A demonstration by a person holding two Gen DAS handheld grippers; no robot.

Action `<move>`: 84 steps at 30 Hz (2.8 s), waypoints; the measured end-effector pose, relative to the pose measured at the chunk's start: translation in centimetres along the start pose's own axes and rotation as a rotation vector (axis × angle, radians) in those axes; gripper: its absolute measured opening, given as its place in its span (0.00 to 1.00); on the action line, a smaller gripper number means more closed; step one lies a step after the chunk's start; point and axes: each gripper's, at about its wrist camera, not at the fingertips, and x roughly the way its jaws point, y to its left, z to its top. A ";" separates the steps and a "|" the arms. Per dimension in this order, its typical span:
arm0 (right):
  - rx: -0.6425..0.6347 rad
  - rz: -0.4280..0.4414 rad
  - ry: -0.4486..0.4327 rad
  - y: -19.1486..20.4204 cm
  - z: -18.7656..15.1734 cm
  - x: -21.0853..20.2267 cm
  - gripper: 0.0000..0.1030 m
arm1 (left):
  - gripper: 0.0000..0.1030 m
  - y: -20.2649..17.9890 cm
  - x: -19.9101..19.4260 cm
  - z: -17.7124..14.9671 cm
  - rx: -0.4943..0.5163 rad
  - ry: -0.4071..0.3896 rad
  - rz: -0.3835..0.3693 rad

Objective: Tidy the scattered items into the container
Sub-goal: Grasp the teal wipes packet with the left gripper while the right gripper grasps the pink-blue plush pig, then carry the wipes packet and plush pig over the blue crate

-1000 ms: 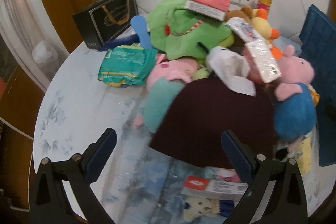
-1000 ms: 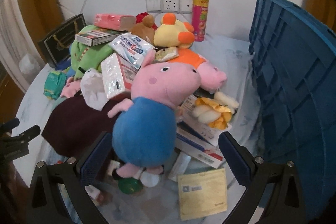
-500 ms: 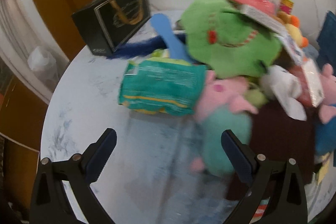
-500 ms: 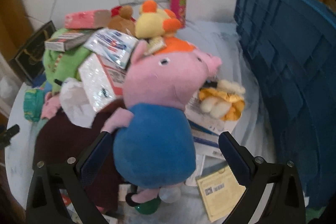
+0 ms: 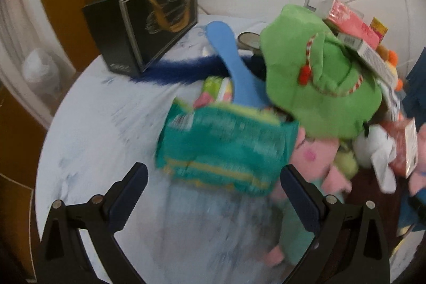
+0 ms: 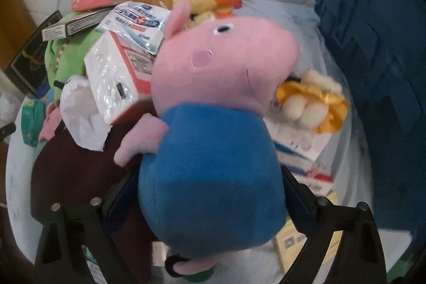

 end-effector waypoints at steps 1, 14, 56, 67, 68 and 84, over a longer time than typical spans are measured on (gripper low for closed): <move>0.016 -0.005 0.000 0.1 -0.2 0.1 0.94 | 0.98 -0.2 0.5 0.7 -0.002 0.010 -0.002; 0.073 -0.049 0.027 0.5 -0.7 0.5 1.00 | 0.99 -1.1 7.6 3.4 -0.147 0.210 -0.012; 0.036 -0.009 -0.025 -0.1 -1.6 -1.0 1.00 | 0.91 8.3 6.9 -3.9 -0.244 0.186 0.080; 0.066 0.016 0.025 -0.2 -1.6 2.0 0.88 | 0.77 7.3 7.5 -3.8 -0.134 0.138 0.118; 0.061 0.015 0.019 -0.1 -1.7 1.7 0.84 | 0.72 7.4 7.2 -3.9 -0.128 0.137 0.112; 0.011 0.028 -0.176 0.4 -1.7 -6.8 0.78 | 0.60 5.2 -3.8 -3.3 -0.019 -0.064 0.015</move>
